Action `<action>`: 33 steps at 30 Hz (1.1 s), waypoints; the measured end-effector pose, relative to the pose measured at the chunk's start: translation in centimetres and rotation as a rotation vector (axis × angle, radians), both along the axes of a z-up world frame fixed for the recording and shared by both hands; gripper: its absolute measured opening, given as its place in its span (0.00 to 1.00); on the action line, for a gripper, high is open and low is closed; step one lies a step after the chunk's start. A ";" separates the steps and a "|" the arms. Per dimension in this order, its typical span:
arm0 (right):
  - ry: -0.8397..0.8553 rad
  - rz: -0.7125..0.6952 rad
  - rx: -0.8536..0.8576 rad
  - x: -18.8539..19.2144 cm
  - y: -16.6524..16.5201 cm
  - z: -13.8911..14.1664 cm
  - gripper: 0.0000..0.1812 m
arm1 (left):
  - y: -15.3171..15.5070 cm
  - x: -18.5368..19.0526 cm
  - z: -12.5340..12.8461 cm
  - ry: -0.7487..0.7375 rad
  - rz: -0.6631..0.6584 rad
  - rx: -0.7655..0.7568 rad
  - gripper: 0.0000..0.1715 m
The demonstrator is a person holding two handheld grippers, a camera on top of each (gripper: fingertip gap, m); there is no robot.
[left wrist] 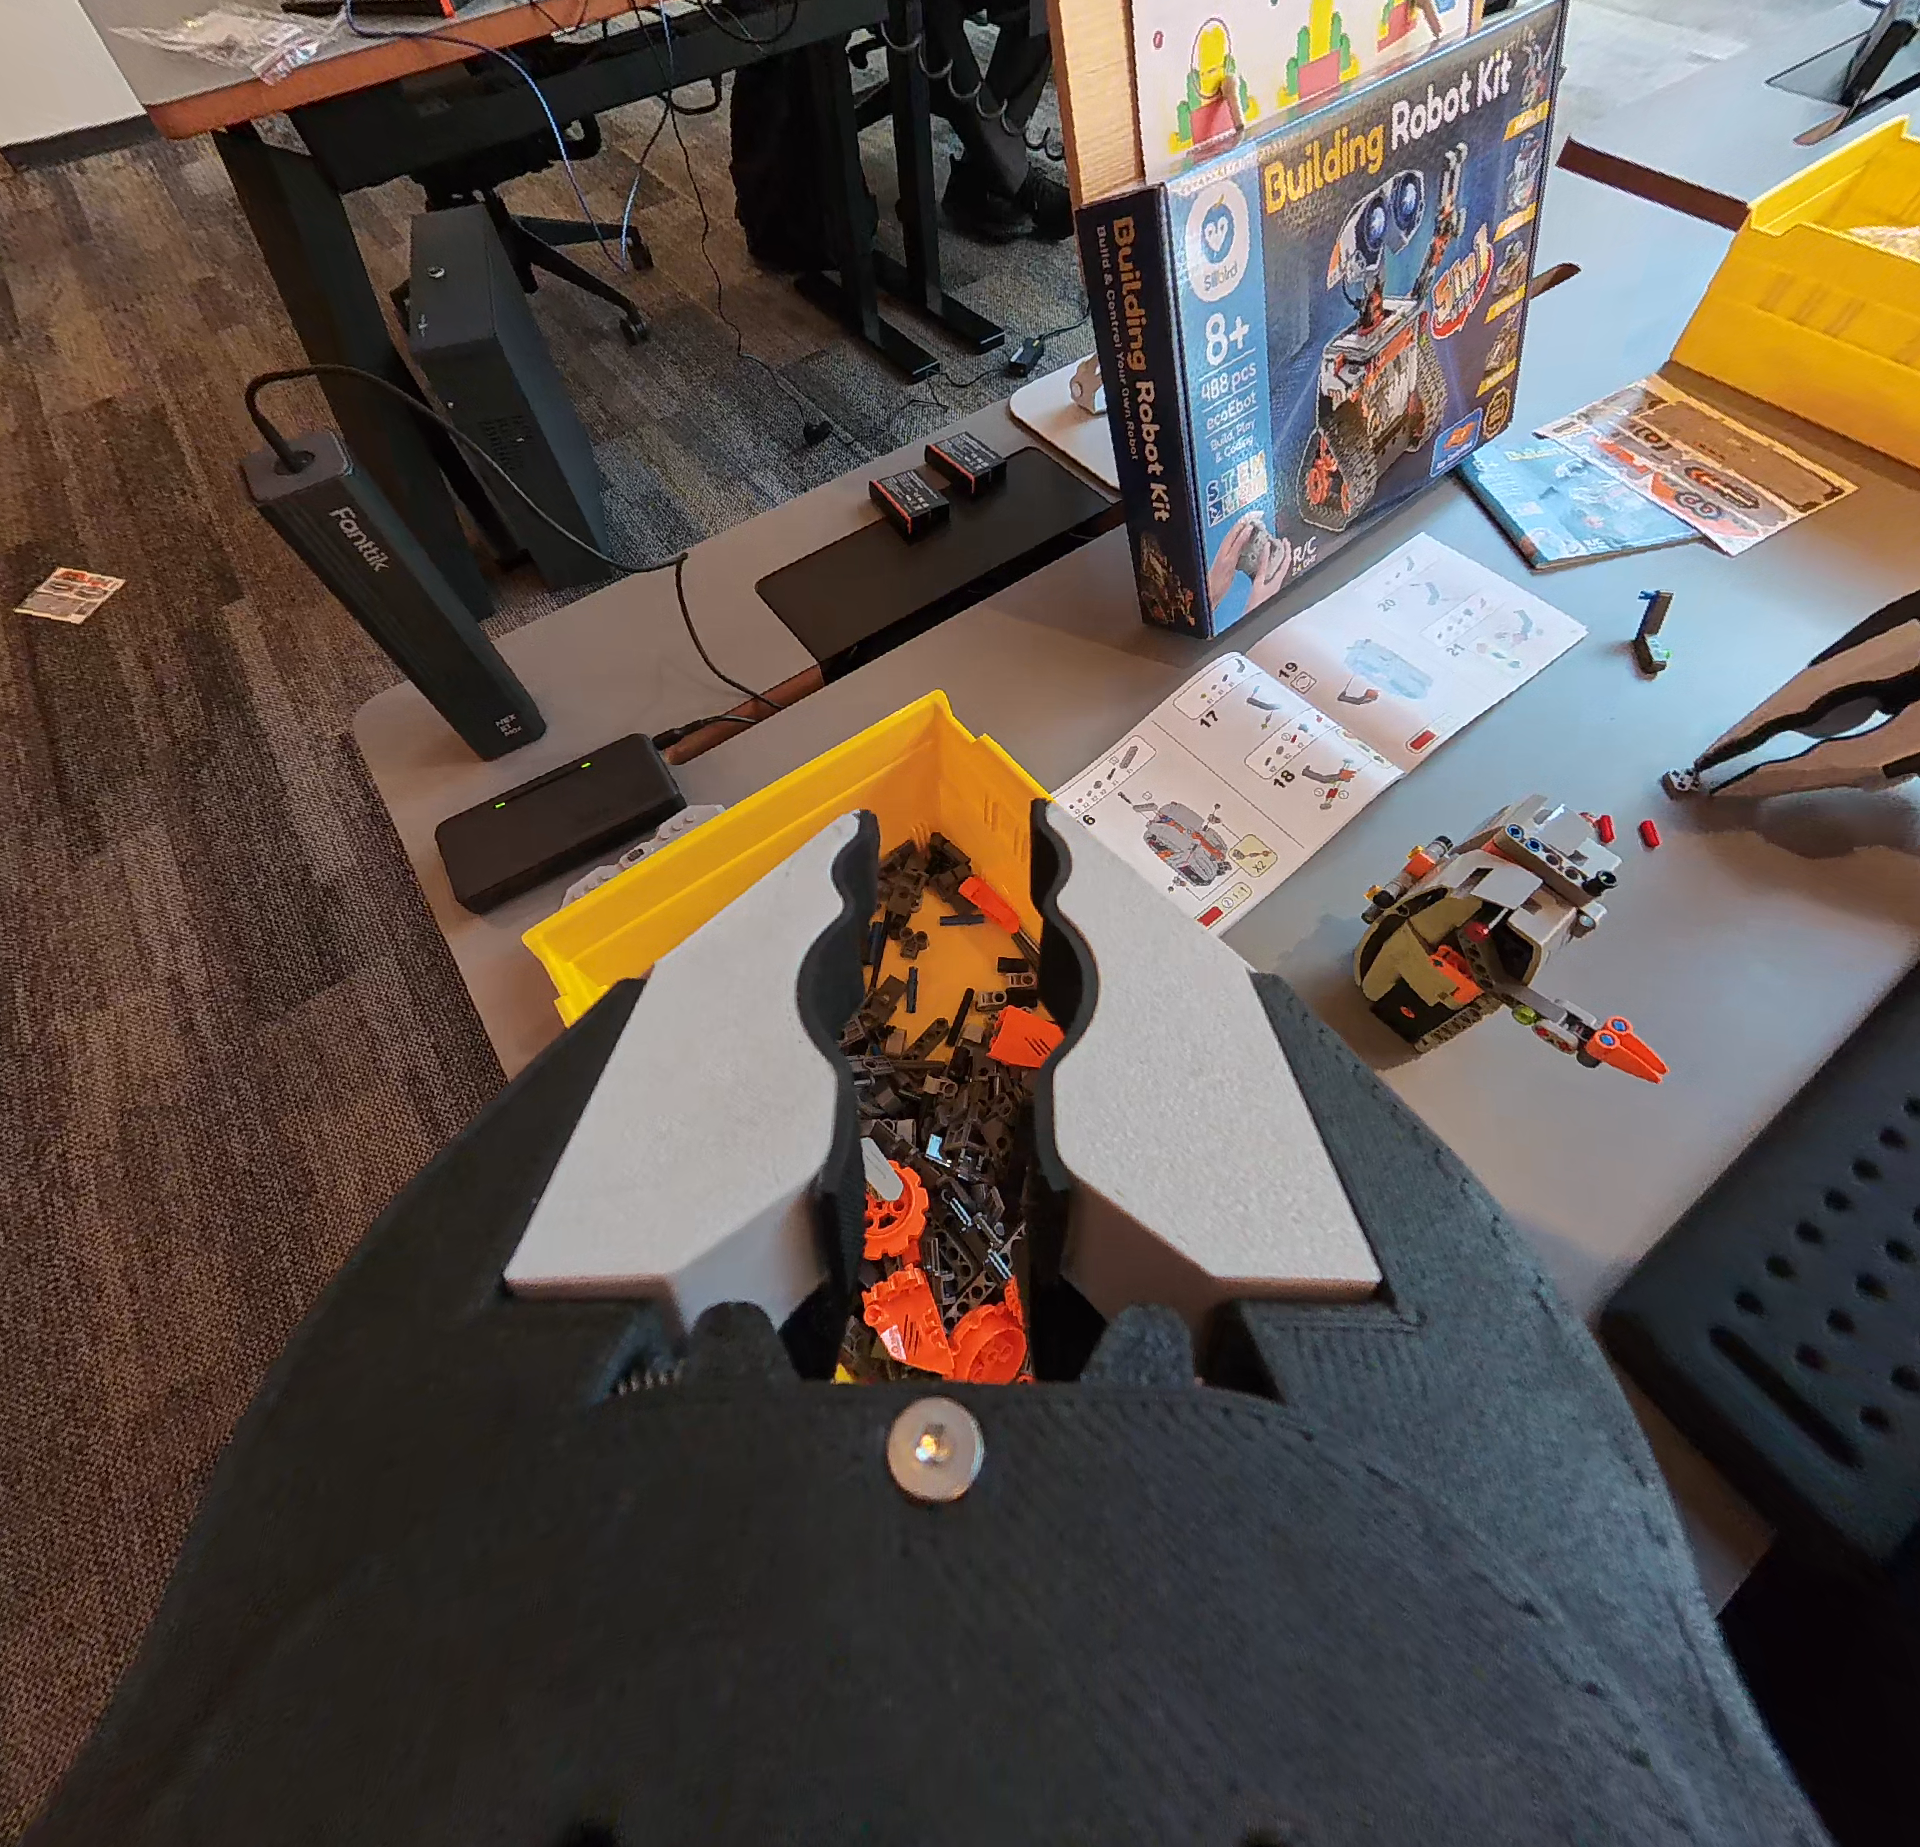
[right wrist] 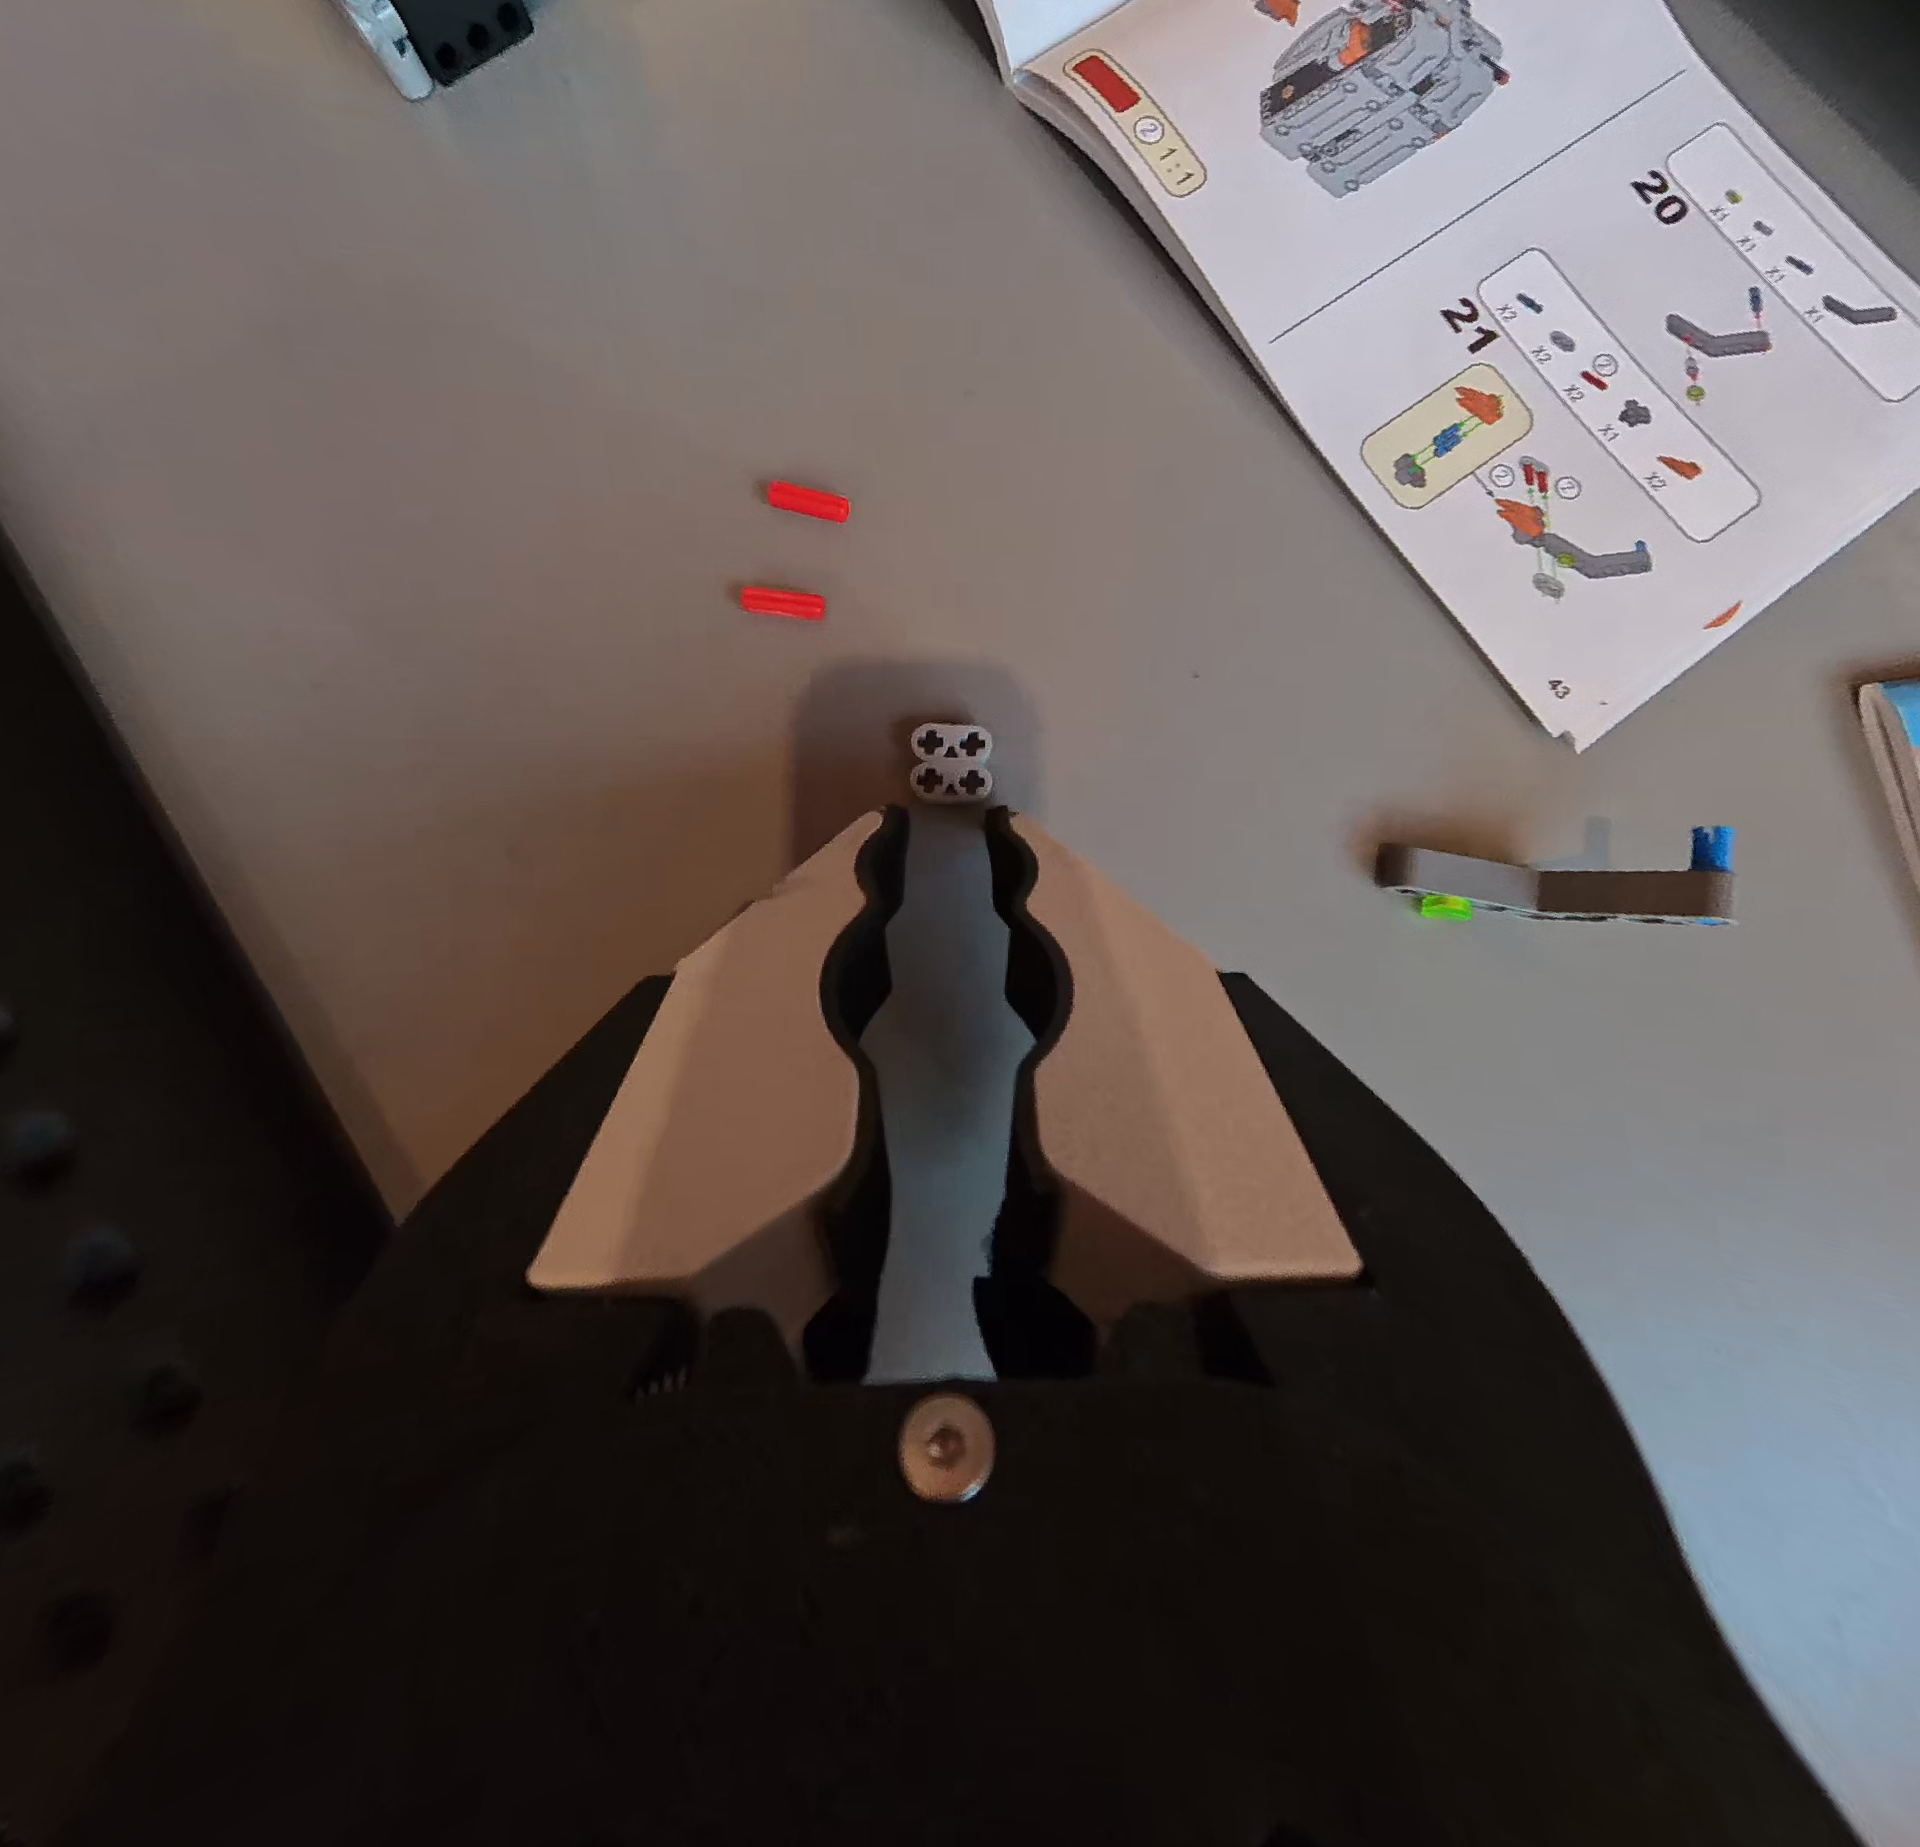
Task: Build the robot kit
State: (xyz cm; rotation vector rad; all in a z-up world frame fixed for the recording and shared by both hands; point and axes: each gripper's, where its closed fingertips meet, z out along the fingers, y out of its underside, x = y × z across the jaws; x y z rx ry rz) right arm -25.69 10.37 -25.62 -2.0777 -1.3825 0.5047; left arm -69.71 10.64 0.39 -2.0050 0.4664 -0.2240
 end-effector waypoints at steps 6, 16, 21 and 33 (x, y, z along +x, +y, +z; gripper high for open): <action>-0.003 0.007 0.013 -0.4 0.1 0.0 0.09 | 0.1 0.0 -0.1 0.004 0.000 -0.003 0.16; -0.010 0.006 0.023 -0.4 0.3 0.0 0.09 | 0.0 0.0 0.0 0.001 -0.002 -0.001 0.16; -0.014 0.009 0.029 -0.5 0.4 0.0 0.09 | -0.1 0.0 0.0 0.002 -0.002 -0.001 0.16; 0.026 -0.233 0.420 7.4 3.7 5.1 0.13 | -0.3 -0.6 0.3 -0.011 0.015 0.009 0.16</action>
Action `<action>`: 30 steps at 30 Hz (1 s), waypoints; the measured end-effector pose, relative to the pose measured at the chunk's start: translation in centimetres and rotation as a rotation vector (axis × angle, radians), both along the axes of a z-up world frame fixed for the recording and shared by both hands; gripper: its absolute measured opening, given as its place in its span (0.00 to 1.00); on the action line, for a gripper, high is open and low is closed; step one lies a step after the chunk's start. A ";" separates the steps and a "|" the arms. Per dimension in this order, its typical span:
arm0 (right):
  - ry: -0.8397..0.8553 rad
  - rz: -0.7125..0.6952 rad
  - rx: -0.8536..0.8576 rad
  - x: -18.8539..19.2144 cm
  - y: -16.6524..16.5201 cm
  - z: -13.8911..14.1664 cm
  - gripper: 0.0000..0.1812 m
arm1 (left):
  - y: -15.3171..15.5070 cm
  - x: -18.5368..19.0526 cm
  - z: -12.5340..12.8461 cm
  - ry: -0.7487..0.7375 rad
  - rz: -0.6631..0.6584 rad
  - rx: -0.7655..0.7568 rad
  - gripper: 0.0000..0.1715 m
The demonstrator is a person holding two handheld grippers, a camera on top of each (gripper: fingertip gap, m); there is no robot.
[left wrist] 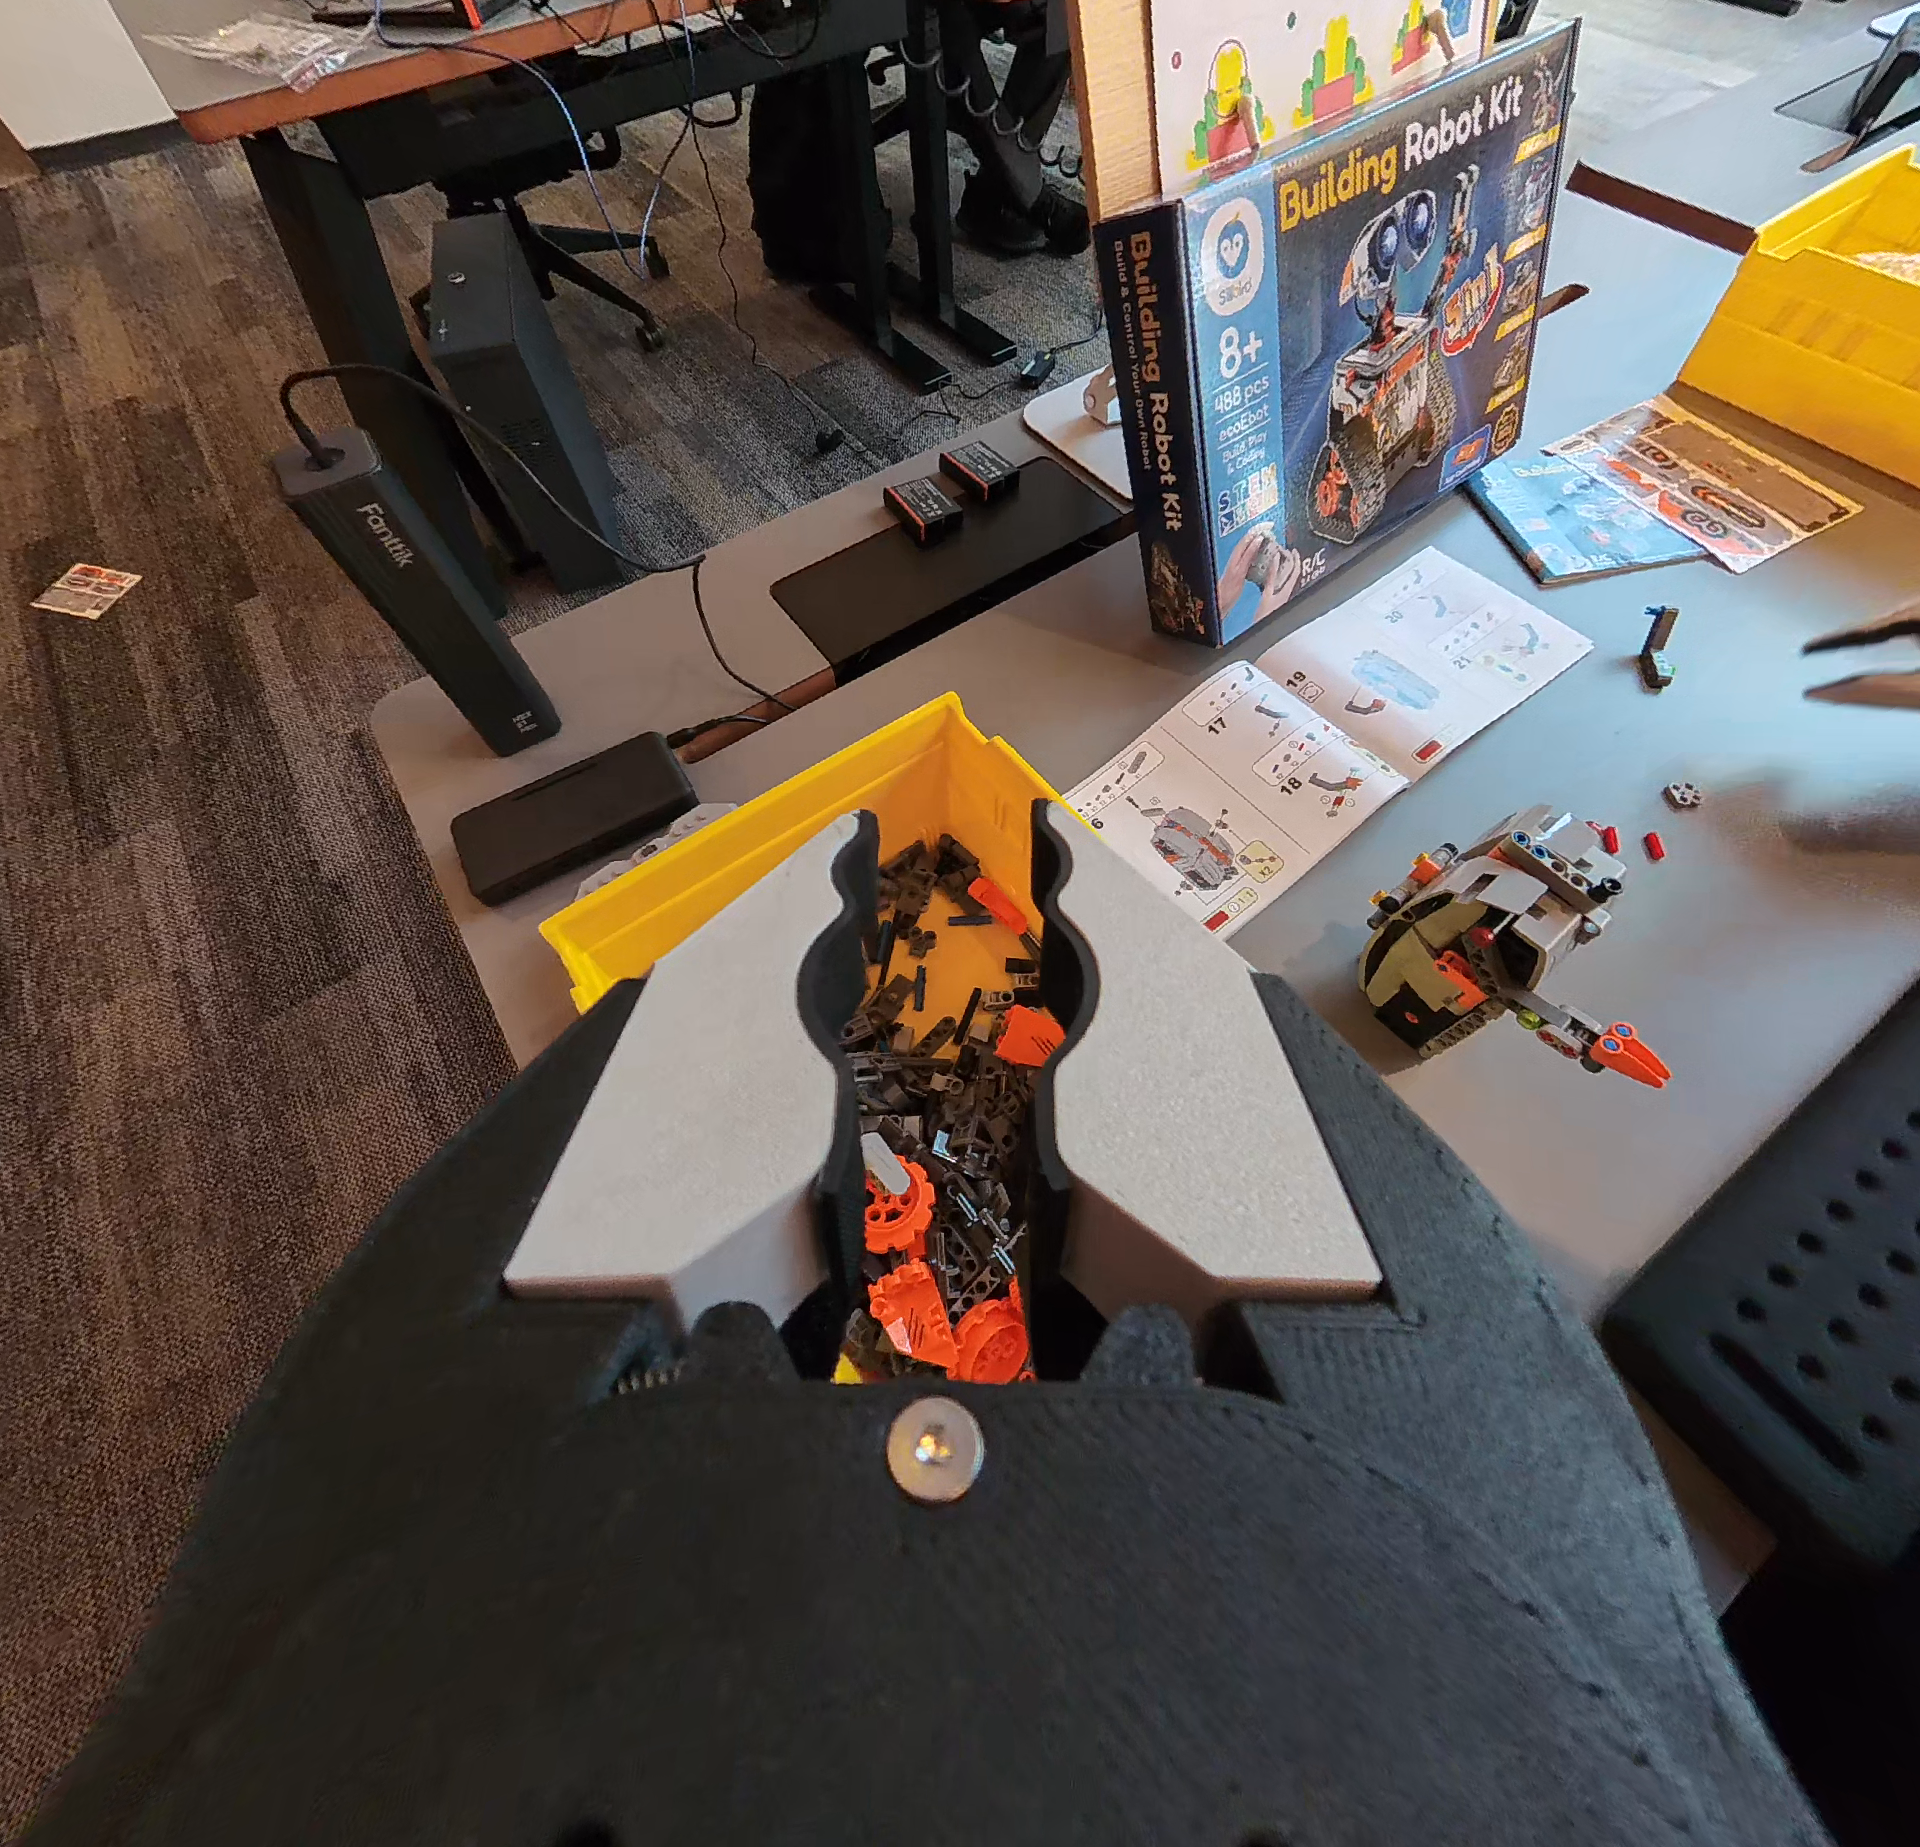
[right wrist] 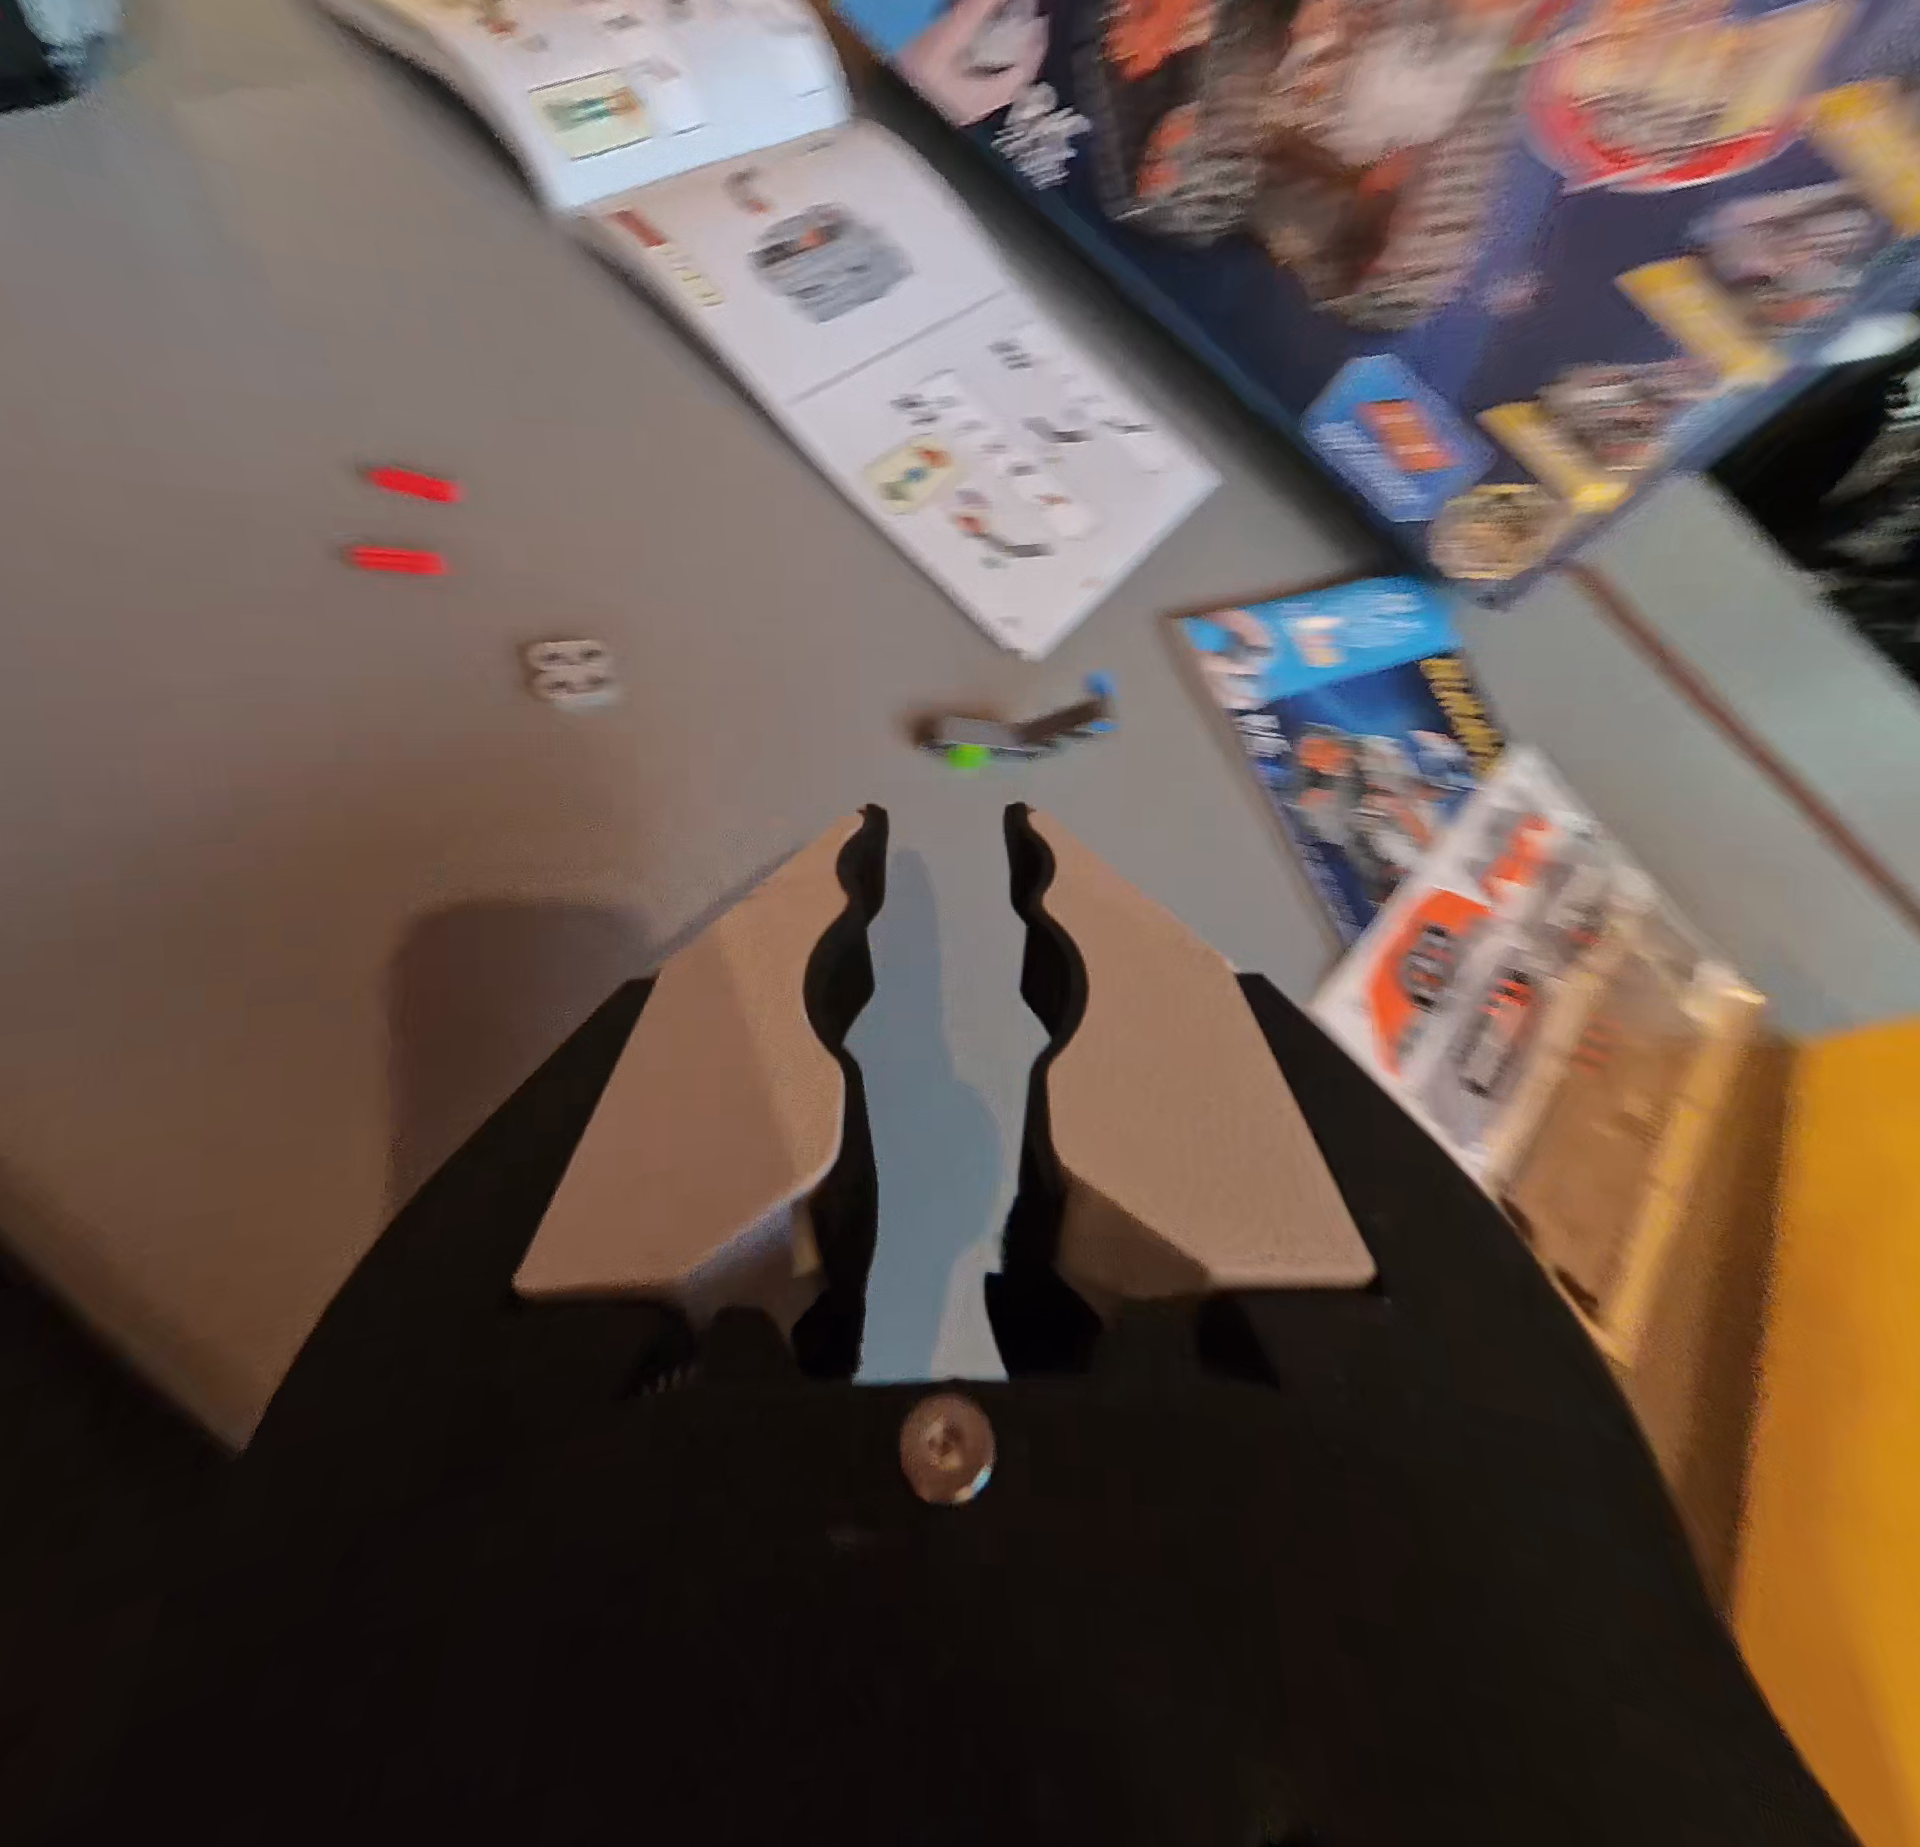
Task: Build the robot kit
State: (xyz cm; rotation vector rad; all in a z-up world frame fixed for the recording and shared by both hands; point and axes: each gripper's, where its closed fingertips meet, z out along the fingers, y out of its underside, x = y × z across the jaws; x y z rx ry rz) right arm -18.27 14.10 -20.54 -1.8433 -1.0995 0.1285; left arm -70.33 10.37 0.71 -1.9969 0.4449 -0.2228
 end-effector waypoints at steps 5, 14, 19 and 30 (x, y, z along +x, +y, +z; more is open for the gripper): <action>0.088 -0.173 0.200 6.5 1.7 2.8 0.22 | -0.1 0.0 0.0 0.001 0.003 -0.001 0.16; 0.225 -0.140 0.153 6.0 1.7 1.3 0.24 | 0.1 0.4 -0.4 0.017 -0.004 -0.014 0.16; 0.177 -0.191 0.162 6.8 2.2 0.8 0.23 | 0.1 0.5 -0.4 0.021 -0.009 -0.014 0.16; 0.136 -0.230 0.197 7.5 2.5 0.8 0.21 | -0.1 0.4 -0.2 0.012 -0.010 -0.004 0.16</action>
